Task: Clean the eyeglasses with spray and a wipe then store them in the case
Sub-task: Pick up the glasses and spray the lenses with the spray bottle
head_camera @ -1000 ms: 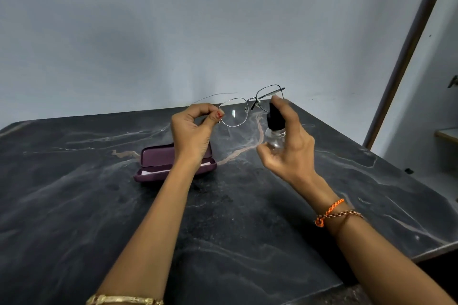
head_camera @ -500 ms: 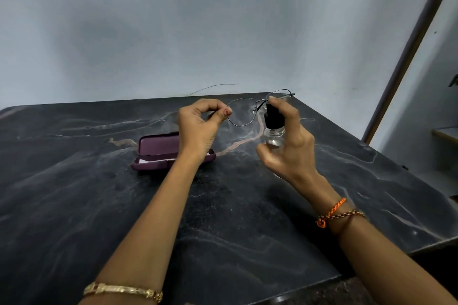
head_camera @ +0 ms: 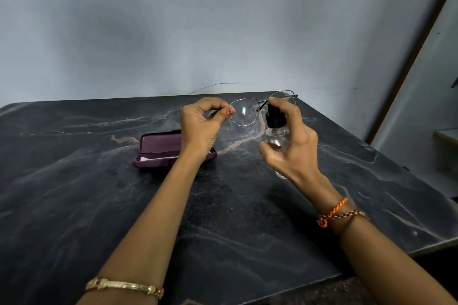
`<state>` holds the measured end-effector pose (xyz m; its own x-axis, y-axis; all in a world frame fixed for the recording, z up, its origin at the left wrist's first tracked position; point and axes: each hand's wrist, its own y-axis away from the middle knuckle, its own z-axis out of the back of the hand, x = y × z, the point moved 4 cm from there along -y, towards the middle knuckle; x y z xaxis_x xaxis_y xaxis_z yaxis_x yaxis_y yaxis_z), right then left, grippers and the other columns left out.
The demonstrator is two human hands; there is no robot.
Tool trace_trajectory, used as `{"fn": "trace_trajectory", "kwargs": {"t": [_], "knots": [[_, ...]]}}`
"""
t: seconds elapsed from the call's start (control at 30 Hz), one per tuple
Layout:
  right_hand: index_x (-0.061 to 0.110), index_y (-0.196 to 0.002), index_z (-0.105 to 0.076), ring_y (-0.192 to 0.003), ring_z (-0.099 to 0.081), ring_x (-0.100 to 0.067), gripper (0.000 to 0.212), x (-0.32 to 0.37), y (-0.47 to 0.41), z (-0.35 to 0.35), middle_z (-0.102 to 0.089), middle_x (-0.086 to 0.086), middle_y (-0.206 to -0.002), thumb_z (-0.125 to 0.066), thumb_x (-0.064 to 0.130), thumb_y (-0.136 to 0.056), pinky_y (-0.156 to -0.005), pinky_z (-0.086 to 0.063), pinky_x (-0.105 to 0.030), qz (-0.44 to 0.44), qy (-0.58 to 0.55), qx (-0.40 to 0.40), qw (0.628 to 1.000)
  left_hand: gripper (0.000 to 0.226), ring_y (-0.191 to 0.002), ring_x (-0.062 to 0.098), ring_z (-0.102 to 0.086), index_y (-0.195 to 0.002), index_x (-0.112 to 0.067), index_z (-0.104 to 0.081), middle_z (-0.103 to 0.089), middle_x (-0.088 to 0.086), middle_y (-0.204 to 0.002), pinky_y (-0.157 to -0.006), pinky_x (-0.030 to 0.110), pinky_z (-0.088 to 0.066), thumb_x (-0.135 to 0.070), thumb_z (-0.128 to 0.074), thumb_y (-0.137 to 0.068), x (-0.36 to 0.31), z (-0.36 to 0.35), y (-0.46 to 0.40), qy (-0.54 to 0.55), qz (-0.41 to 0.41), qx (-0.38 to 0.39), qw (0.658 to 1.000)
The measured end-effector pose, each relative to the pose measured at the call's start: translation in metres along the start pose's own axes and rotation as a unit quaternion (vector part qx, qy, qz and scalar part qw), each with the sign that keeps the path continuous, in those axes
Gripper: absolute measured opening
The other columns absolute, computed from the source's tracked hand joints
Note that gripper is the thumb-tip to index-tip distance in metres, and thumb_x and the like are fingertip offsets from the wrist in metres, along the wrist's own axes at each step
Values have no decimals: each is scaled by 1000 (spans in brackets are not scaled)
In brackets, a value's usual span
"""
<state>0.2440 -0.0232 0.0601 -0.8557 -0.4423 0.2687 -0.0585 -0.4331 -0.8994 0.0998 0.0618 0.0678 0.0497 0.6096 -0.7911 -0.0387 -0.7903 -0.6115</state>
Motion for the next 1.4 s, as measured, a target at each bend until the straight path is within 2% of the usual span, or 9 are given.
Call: {"fn": "trace_trajectory", "kwargs": {"t": [0.13,0.33,0.4,0.57,0.8,0.93,1.13,1.27,1.4], "knots": [[22,-120,-40,-54,-47,-5,70,-1,3,0,-54,12,-81,-62,9,-55,-51,-47,-20,-13,4,0,1000,15,-66,-9,-58,-80,-9,-66,-62,-5,-71,-67,6,-46,2,-69,-70,0,0,0,-1,3,0,1000],[29,-129,-34,-56,-43,-2,82,-4,1,-2,-65,5,-107,-63,10,-55,-56,-33,0,-40,0,-15,999,15,-66,-8,-58,-80,-9,-67,-62,-5,-71,-68,7,-47,2,-69,-70,0,1,0,2,8,-1,1000],[26,-126,-37,-53,-41,-4,76,-3,1,-2,-58,12,-95,-62,11,-55,-53,-35,-2,-27,8,-13,1000,15,-66,-9,-58,-80,-10,-67,-62,-6,-72,-68,7,-47,2,-69,-70,0,1,0,-1,8,0,1000],[21,-117,-46,-55,-52,-18,64,-1,0,-1,-54,10,-77,-63,8,-56,-51,-51,-30,-19,17,-15,1000,15,-66,-9,-58,-80,-10,-67,-62,-6,-72,-68,6,-46,2,-69,-69,0,0,1,-8,5,1,1000],[28,-117,-43,-53,-42,-11,68,-4,1,1,-50,17,-72,-63,10,-55,-52,-38,-8,-58,6,-21,998,15,-66,-9,-57,-79,-10,-67,-62,-5,-72,-68,7,-47,2,-69,-70,-1,0,1,-5,9,6,1000],[27,-125,-40,-44,-43,-5,76,-4,1,-2,-52,12,-67,-63,12,-55,-45,-39,-12,-64,16,6,998,14,-67,-8,-58,-79,-9,-67,-62,-4,-72,-68,9,-49,2,-69,-70,1,1,1,0,13,3,1000],[13,-116,-56,-53,-54,-25,63,1,1,0,-64,0,-72,-63,7,-54,-50,-53,-35,-70,10,3,998,15,-66,-10,-57,-79,-9,-67,-62,-6,-72,-68,6,-47,2,-70,-69,2,1,1,-10,12,4,1000],[14,-127,-50,-56,-58,-20,75,3,3,0,-69,-2,-88,-65,7,-54,-52,-54,-30,-55,27,2,998,16,-66,-9,-57,-76,-12,-67,-62,-6,-73,-69,8,-48,1,-70,-69,2,1,1,-7,10,8,1000],[33,-129,-35,-61,-53,-16,81,0,3,1,-68,-3,-97,-65,10,-57,-54,-43,-19,-85,48,-22,995,18,-68,-4,-59,-72,-14,-67,-62,-5,-72,-67,12,-50,3,-69,-70,4,4,0,12,16,1,1000]]}}
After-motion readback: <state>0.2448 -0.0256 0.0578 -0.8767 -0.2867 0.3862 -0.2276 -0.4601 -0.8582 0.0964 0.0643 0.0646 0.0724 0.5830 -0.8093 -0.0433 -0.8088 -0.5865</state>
